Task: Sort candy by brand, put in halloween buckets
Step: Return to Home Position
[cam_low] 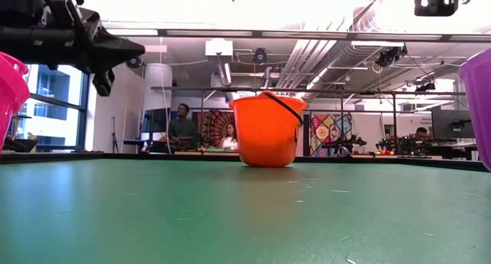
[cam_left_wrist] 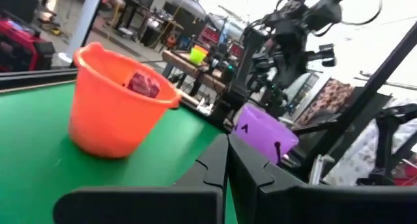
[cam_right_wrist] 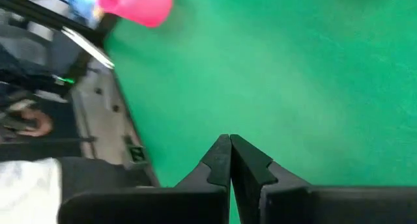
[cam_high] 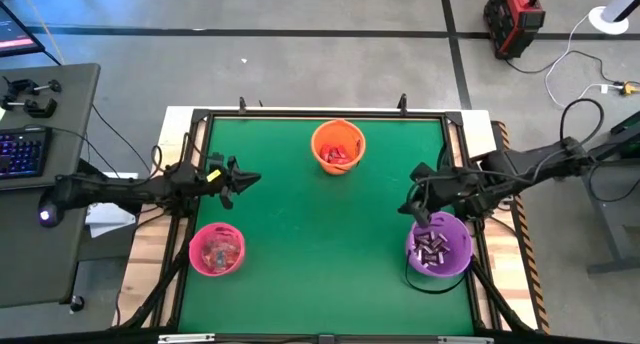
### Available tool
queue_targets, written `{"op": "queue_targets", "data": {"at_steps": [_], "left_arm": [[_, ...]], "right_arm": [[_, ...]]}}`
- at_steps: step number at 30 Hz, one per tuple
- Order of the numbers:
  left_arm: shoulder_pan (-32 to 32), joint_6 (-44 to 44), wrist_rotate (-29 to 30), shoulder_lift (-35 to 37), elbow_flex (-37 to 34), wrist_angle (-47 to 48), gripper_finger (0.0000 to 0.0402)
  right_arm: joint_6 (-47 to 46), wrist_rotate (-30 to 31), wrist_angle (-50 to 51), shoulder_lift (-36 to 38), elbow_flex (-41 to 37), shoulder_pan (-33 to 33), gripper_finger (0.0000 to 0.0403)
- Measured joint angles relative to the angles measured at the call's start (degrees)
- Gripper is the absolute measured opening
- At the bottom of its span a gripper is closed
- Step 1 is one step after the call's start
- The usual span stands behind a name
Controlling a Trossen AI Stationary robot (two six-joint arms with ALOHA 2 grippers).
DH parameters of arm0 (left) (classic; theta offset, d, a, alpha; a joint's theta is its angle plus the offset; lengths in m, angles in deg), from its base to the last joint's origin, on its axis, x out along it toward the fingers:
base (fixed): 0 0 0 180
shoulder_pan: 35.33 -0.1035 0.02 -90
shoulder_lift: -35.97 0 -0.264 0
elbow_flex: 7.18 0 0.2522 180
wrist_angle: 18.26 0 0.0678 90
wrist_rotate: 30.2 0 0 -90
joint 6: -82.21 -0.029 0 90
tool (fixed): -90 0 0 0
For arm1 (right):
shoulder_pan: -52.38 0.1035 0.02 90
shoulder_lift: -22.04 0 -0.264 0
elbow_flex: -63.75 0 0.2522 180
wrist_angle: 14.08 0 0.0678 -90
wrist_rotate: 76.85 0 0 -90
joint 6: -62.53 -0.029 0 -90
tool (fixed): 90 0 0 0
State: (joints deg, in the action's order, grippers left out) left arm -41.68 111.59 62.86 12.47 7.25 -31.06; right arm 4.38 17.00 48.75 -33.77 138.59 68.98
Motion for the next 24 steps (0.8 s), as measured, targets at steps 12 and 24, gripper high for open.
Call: {"op": "queue_targets", "data": {"at_steps": [12,24], "left_arm": [[0.0,1.5,-1.0,0.1,0.0,-0.2,0.0],[0.0,1.5,-1.0,0.1,0.1,-0.2,0.0001]], "right_arm": [[13.9,0.7,5.7,11.9,-1.3,-4.6,0.0],[28.6,-4.5,-29.0,39.6,-37.9,-9.5,0.0]]}}
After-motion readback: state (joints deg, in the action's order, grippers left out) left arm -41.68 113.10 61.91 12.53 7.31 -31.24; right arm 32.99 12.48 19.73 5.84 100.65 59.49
